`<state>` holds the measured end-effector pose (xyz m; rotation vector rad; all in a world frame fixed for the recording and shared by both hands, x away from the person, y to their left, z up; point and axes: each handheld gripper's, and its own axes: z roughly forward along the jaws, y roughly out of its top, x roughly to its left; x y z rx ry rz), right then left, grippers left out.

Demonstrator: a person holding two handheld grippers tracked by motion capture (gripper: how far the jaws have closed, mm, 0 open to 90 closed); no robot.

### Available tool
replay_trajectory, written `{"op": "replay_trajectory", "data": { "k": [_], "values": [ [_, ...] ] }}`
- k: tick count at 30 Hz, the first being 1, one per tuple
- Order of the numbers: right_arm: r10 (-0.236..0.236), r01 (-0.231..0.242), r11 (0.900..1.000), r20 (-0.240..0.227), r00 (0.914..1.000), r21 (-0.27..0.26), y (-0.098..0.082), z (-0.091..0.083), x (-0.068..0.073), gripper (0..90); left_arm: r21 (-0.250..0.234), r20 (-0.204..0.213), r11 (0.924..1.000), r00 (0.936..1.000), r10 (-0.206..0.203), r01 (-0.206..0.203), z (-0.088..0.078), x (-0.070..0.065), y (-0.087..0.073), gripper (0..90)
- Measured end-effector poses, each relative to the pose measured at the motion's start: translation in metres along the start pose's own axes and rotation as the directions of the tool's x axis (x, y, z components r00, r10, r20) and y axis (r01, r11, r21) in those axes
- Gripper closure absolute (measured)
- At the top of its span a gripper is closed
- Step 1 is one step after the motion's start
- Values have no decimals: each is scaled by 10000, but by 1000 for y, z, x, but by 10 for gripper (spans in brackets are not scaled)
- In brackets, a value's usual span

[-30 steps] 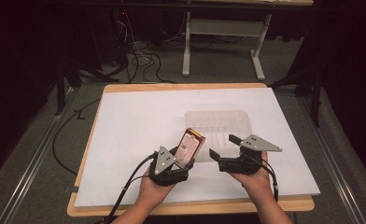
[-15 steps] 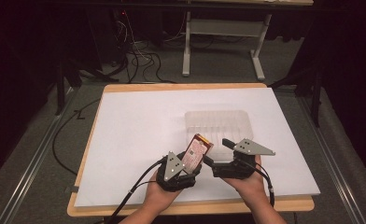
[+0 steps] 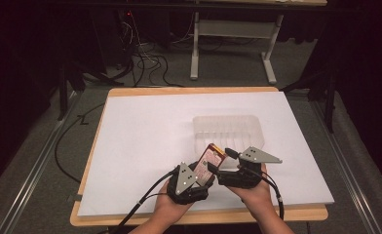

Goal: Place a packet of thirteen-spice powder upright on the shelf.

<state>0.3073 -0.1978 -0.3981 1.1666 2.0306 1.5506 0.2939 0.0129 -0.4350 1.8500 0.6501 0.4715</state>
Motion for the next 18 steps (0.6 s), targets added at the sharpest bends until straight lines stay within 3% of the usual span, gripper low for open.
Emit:
{"op": "replay_trajectory", "data": {
  "k": [8, 14, 18],
  "values": [
    [96, -102, 9998, -297, 9995, -183, -4, 1, 1, 371, 7, -72, 10000, 10000, 36, -36, 0, 0, -1, 327],
    [97, -103, 9997, -318, 9994, -202, -5, 2, 2, 447, 29, -58, 10000, 10000, 19, -19, 1, 0, -2, 327],
    [354, -367, 9990, -509, 9981, -248, -4, 1, -2, 521, 54, 18, 10000, 10000, -53, 53, 1, 1, -2, 327]
  ]
}}
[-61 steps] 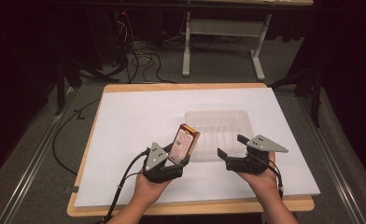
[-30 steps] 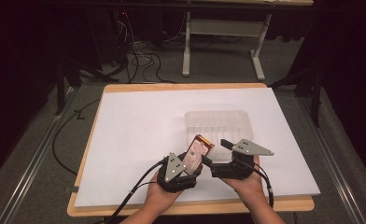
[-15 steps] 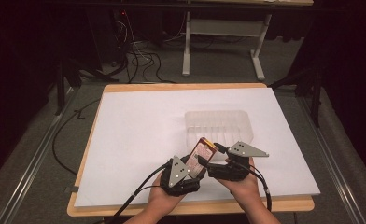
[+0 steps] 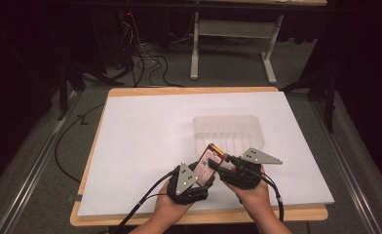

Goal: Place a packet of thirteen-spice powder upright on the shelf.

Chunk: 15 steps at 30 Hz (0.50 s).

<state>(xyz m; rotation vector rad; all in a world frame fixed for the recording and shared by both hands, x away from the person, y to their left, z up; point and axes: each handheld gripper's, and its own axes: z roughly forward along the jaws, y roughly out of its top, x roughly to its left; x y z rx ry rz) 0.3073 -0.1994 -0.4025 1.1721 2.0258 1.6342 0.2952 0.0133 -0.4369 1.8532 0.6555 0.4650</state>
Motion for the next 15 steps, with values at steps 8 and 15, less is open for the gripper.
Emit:
{"op": "replay_trajectory", "data": {
  "k": [8, 15],
  "values": [
    [39, -39, 10000, -216, 9998, -11, 1, -2, 1, 613, 178, 203, 9996, 9995, -236, 232, 3, 3, -2, 326],
    [-92, 93, 10000, -261, 9996, 16, 2, -2, 5, 650, 285, 265, 9993, 9993, -254, 246, 5, 4, -2, 323]
  ]
}}
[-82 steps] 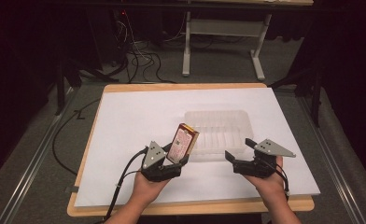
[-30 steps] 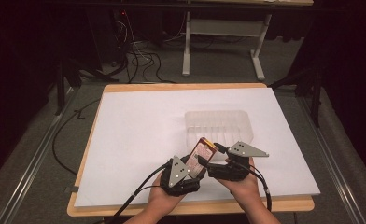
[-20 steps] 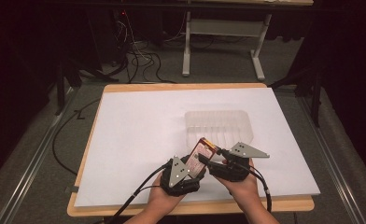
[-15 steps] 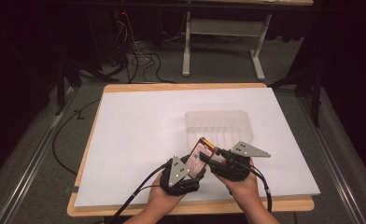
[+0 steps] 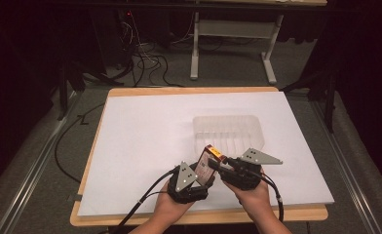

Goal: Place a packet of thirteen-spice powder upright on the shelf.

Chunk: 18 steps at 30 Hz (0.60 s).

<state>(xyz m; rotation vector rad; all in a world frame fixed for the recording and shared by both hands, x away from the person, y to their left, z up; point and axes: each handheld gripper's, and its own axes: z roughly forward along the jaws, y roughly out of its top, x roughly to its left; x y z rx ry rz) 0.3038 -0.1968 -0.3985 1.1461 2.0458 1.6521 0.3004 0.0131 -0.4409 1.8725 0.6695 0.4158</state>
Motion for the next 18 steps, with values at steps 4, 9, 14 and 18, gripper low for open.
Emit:
{"op": "replay_trajectory", "data": {
  "k": [4, 9, 14, 18],
  "values": [
    [-393, 392, 9992, 237, 9989, 47, 0, 0, 4, 678, 182, 69, 9998, 10000, -68, 67, 2, 1, -1, 268],
    [-334, 336, 9994, 323, 9989, -85, 2, -3, 1, 682, 232, 177, 9997, 9998, -101, 97, 3, 3, -1, 236],
    [-298, 309, 9994, 569, 9979, -178, 2, -6, -3, 683, 195, 230, 9998, 9997, -75, 71, 1, 4, 0, 233],
    [-175, 195, 9995, 744, 9971, -262, 2, -10, -8, 683, 172, 145, 9999, 9999, -3, 1, -1, 6, 0, 234]
  ]
}}
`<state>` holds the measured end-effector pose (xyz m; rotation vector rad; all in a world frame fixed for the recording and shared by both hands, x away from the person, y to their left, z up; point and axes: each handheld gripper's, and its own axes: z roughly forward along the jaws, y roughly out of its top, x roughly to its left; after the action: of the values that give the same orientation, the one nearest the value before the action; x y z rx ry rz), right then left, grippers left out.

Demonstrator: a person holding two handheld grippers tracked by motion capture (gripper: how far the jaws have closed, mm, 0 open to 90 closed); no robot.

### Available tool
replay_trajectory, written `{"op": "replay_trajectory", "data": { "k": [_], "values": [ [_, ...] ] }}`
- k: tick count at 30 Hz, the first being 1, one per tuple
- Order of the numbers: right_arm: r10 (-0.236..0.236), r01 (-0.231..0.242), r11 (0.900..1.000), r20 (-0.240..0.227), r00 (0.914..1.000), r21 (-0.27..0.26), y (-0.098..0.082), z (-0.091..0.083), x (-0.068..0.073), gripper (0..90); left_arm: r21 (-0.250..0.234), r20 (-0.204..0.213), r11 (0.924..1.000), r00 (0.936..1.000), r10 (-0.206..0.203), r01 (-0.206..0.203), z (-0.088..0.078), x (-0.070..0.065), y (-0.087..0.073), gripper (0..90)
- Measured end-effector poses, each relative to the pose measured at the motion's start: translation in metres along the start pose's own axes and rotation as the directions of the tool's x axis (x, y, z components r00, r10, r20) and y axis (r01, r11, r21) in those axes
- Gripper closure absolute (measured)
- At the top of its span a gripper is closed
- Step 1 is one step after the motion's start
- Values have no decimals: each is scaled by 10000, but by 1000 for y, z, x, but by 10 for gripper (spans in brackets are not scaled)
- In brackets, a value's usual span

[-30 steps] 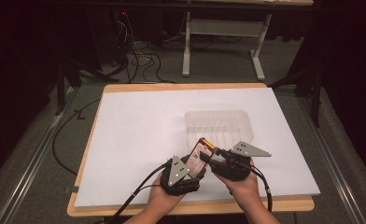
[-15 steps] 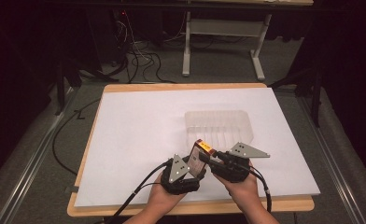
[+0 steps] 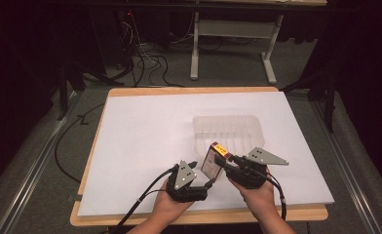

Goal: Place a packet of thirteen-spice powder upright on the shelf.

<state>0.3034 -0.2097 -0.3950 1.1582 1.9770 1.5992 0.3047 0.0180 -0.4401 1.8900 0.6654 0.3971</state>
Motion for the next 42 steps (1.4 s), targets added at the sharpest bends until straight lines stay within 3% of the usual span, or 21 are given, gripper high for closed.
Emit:
{"op": "replay_trajectory", "data": {
  "k": [12, 21, 30, 37, 42],
  "values": [
    [44, -23, 9996, 715, 9974, -290, 2, -14, -16, 683, -25, -211, 10000, 9998, -23, 22, -10, 16, 2, 251],
    [-125, 185, 9988, 1297, 9915, -448, 4, -25, -25, 682, -296, -676, 9990, 9971, -342, 323, -28, 39, 9, 262],
    [-30, 157, 9977, 1859, 9826, -666, 6, -38, -39, 682, -799, -1421, 9938, 9859, -882, 774, -56, 72, 12, 276],
    [93, 99, 9965, 2276, 9737, -827, 6, -48, -51, 682, -755, -1983, 9939, 9756, -937, 801, -68, 88, 8, 277],
    [145, 101, 9954, 2540, 9671, -954, 7, -54, -58, 682, -684, -2136, 9938, 9717, -1007, 880, -70, 94, 6, 277]
  ]
}}
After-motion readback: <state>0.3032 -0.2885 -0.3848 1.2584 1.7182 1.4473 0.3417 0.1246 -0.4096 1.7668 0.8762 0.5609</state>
